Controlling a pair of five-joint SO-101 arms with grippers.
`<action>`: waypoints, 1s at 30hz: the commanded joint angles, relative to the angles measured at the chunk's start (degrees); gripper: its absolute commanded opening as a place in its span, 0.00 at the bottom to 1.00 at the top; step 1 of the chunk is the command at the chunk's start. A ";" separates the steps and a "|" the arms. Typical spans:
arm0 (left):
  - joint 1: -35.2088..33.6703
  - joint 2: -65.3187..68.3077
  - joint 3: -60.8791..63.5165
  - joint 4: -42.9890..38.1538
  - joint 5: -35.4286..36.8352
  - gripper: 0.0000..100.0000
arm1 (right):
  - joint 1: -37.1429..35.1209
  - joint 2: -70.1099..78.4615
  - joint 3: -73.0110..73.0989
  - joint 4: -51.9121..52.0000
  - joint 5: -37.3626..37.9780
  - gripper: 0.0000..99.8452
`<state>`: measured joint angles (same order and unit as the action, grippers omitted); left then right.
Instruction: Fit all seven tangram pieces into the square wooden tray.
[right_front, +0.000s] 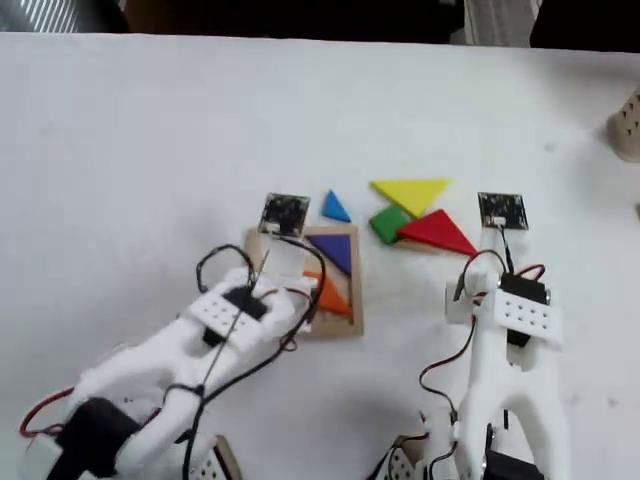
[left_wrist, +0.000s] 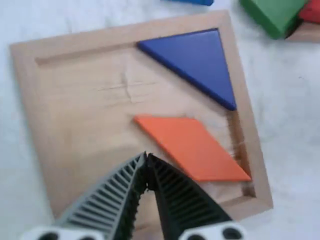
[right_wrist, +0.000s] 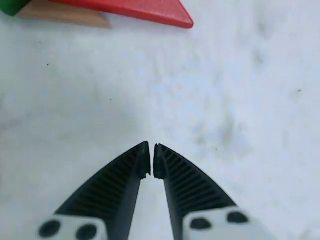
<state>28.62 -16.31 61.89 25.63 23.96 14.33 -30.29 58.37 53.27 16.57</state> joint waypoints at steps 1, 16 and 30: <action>-1.54 4.00 -8.35 5.36 0.44 0.02 | 0.40 -1.45 -0.26 -1.19 1.14 0.02; 0.66 19.38 -25.05 8.00 0.44 0.02 | 0.31 -1.45 -0.26 -1.27 1.23 0.02; 6.29 18.33 -25.49 10.73 0.00 0.02 | 0.31 -1.36 0.00 -3.21 1.23 0.02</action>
<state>33.36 3.91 39.12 33.27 23.96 14.33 -30.29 58.81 50.99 17.10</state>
